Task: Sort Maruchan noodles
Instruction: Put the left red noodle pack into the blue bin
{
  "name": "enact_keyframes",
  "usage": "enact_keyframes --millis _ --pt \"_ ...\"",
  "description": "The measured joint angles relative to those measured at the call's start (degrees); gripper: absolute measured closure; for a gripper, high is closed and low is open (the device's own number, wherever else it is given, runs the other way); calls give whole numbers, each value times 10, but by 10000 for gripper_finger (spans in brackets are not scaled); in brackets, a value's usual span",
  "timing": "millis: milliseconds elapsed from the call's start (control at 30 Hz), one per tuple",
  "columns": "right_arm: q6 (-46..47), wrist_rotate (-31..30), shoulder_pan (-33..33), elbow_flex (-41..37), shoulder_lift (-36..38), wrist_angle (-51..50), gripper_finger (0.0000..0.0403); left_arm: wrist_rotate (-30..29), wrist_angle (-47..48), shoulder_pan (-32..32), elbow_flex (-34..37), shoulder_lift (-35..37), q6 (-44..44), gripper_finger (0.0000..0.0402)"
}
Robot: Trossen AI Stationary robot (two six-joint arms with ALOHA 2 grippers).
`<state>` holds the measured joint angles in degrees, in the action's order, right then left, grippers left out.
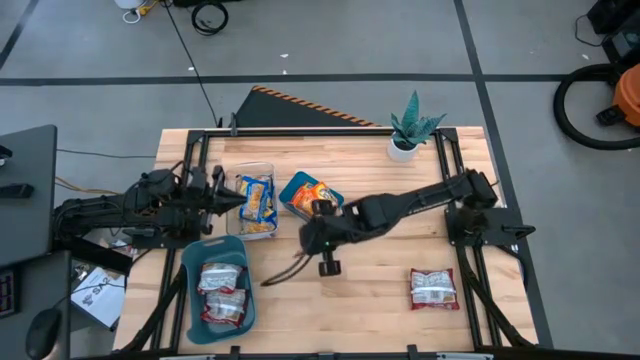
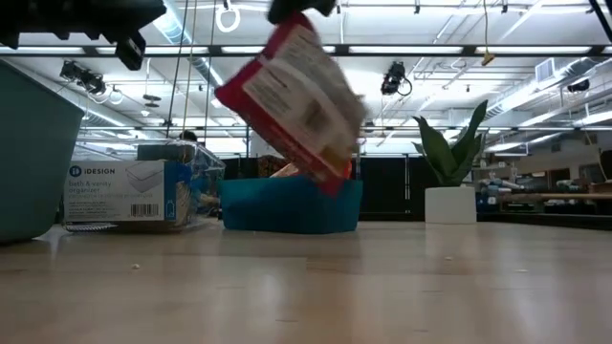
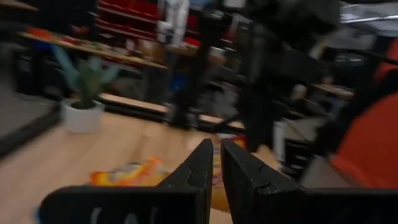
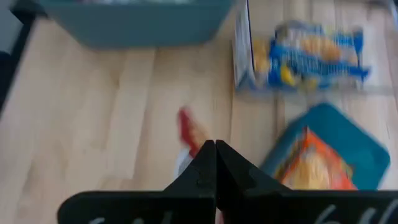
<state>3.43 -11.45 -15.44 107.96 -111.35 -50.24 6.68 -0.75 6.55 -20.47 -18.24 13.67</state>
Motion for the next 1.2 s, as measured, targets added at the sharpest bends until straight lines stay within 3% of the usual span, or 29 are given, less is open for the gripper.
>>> enact_keyframes --millis 233,367,567,800,933,1200 --pt "-54 93 41 0 0 119 400 158 3 0 0 9 37 365" --pt "-73 157 57 0 0 187 400 205 19 0 0 39 52 365" --pt "-90 216 67 0 0 270 400 170 90 0 0 107 56 365" --pt "-113 245 72 0 0 333 400 165 129 0 0 170 57 365" --pt "-107 242 74 0 0 285 398 166 136 0 0 181 67 365" --pt "-121 172 42 -10 -60 166 360 169 138 0 0 179 63 365"
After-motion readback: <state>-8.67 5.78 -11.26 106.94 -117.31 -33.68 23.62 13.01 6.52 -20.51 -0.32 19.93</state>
